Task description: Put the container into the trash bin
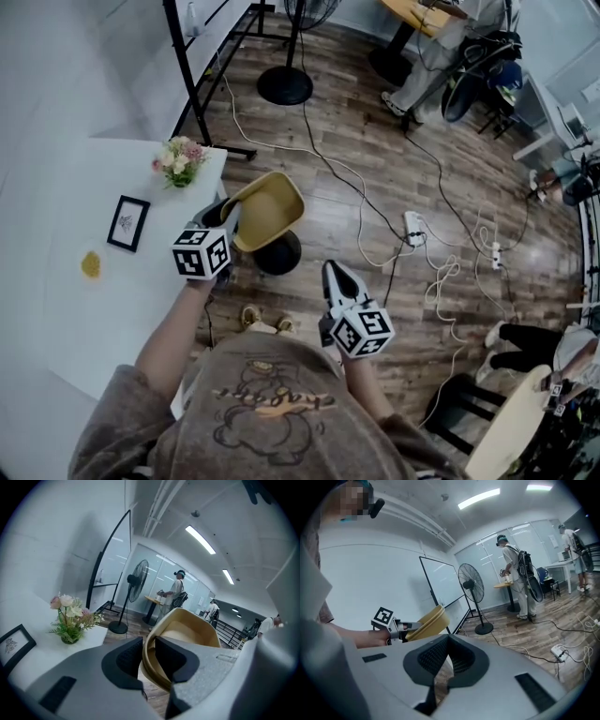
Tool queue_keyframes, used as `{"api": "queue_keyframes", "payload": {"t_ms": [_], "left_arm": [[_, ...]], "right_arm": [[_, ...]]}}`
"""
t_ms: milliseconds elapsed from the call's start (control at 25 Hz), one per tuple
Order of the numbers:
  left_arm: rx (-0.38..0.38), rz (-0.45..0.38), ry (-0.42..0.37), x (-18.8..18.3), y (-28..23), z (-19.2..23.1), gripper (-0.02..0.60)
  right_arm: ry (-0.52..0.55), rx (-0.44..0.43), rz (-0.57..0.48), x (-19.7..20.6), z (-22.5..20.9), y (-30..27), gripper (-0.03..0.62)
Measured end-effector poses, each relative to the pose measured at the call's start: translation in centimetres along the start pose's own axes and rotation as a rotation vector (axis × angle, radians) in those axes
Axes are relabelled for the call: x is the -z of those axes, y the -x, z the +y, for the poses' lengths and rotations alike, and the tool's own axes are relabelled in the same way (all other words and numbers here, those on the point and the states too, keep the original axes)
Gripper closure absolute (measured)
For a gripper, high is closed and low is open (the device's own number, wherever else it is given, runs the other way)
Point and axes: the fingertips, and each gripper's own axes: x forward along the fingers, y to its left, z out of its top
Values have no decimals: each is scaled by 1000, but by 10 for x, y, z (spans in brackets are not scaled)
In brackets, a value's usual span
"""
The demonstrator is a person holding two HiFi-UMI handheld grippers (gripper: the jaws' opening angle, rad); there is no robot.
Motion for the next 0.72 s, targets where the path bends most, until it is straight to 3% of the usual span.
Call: {"api": "queue_keyframes", "payload": {"t_ms": [360, 720], "left_arm": [[34, 49, -13, 25, -30, -18, 500], [20, 108, -16, 77, -67, -17, 499]], "right_arm": [[-16, 46, -3, 16, -19, 6, 594], [-44, 86, 28, 47, -57, 6, 592]]}}
